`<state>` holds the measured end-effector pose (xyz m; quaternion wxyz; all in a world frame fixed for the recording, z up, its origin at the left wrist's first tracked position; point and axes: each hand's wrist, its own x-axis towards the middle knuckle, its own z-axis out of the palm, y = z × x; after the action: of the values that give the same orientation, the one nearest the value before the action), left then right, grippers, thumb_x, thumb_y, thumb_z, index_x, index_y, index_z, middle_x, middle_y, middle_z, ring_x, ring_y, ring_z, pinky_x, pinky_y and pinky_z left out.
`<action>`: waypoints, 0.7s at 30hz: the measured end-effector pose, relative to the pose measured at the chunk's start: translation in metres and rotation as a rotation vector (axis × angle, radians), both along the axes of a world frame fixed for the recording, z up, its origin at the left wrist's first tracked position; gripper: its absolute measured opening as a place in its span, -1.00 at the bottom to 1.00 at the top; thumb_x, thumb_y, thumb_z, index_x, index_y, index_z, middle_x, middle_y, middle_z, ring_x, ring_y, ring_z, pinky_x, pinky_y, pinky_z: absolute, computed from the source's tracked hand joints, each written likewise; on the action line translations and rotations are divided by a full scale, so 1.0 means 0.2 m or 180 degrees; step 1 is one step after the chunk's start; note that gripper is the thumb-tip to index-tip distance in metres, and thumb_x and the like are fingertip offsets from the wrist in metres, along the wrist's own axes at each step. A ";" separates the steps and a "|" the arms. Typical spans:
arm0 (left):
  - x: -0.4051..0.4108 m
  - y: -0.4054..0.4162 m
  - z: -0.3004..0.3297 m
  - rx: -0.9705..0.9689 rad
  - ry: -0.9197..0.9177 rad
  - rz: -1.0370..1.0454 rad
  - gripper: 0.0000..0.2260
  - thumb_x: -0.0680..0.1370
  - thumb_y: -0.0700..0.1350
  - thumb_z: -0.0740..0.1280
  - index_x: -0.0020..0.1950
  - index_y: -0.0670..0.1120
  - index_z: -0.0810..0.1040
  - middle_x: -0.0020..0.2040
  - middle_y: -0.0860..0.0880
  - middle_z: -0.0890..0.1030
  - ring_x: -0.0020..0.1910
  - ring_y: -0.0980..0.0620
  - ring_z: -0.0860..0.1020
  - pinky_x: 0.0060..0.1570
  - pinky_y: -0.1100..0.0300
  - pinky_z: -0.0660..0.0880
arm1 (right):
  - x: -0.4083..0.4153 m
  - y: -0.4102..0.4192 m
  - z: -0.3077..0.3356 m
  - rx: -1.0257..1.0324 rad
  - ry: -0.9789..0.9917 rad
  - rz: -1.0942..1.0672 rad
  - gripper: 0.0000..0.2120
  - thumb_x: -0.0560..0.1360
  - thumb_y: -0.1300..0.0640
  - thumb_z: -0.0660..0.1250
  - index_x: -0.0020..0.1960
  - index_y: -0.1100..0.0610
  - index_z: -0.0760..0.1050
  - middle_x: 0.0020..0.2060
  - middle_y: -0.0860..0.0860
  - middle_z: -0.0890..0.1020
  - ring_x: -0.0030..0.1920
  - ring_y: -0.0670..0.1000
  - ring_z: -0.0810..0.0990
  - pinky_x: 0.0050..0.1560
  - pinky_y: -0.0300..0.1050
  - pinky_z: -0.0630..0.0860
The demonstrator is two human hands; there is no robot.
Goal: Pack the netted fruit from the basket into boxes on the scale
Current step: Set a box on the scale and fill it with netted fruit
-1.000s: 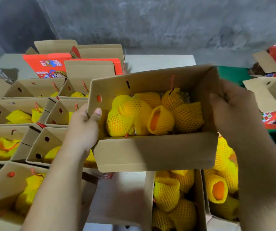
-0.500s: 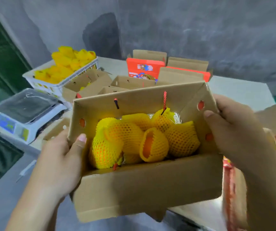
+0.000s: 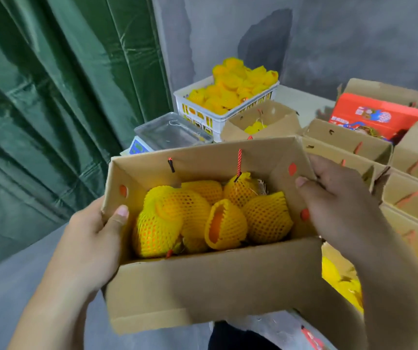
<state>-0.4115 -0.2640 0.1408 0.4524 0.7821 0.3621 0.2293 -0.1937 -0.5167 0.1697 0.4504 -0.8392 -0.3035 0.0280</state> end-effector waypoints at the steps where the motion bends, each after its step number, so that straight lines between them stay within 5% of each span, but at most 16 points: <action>1: 0.03 0.08 0.00 -0.0041 0.0028 0.0029 -0.64 0.73 -0.10 0.27 -0.06 0.37 0.62 -0.16 0.28 0.70 -0.12 0.01 0.65 -0.08 0.07 0.51 | 0.04 0.09 -0.03 0.0025 0.0071 0.0031 -0.76 0.65 0.20 0.25 0.16 -0.08 0.59 -0.19 -0.08 0.65 -0.22 -0.08 0.59 -0.18 -0.04 0.49; 4: 0.17 0.36 -0.03 -0.0127 0.0133 0.0025 -0.64 0.72 -0.10 0.28 -0.06 0.36 0.63 -0.15 0.24 0.72 -0.07 -0.05 0.66 0.01 0.02 0.54 | 0.22 0.36 -0.14 0.0082 0.0243 0.0045 -0.75 0.65 0.20 0.25 0.17 -0.09 0.59 -0.16 -0.11 0.67 -0.16 -0.03 0.61 -0.17 -0.08 0.46; 8: 0.45 0.78 -0.04 -0.0095 0.0316 0.0056 -0.75 0.72 -0.11 0.28 -0.06 0.12 0.66 -0.19 0.27 0.71 -0.10 0.00 0.66 -0.10 0.11 0.50 | 0.48 0.77 -0.21 0.0169 0.0398 -0.0003 -0.67 0.60 0.06 0.23 0.33 -0.02 0.55 0.04 -0.07 0.71 0.07 -0.01 0.65 0.09 0.06 0.58; 13: 0.80 1.26 -0.03 -0.0335 0.0308 0.0009 -0.72 0.74 -0.09 0.25 -0.08 0.18 0.63 -0.18 0.18 0.72 -0.04 0.02 0.64 -0.08 0.16 0.45 | 0.76 1.20 -0.19 0.0141 0.0387 -0.0072 -0.83 0.61 0.10 0.20 0.08 -0.04 0.56 -0.21 -0.14 0.64 -0.22 -0.12 0.56 -0.28 -0.10 0.40; 15: 0.93 1.44 -0.05 -0.0312 0.0382 -0.0042 -0.73 0.74 -0.06 0.25 -0.08 0.20 0.60 -0.19 0.20 0.69 -0.05 0.04 0.62 -0.13 0.19 0.42 | 0.84 1.34 -0.18 0.0085 0.0448 -0.0143 -0.75 0.64 0.14 0.17 0.07 -0.14 0.57 -0.25 -0.27 0.63 -0.24 -0.24 0.55 -0.35 -0.34 0.38; 21: 1.41 1.99 -0.10 -0.0135 0.0712 -0.0506 -0.72 0.73 -0.06 0.27 -0.16 0.09 0.60 -0.38 0.13 0.65 -0.28 0.08 0.57 -0.28 0.18 0.38 | 0.99 1.69 -0.26 0.0103 0.0728 -0.0615 -0.58 0.68 0.27 0.19 0.08 -0.26 0.57 -0.13 -0.35 0.66 -0.21 -0.34 0.59 -0.30 -0.45 0.42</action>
<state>-0.1299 0.1344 0.1208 0.4423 0.8193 0.3520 0.0963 0.0053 -0.1793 0.1172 0.4961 -0.8485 -0.1684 0.0751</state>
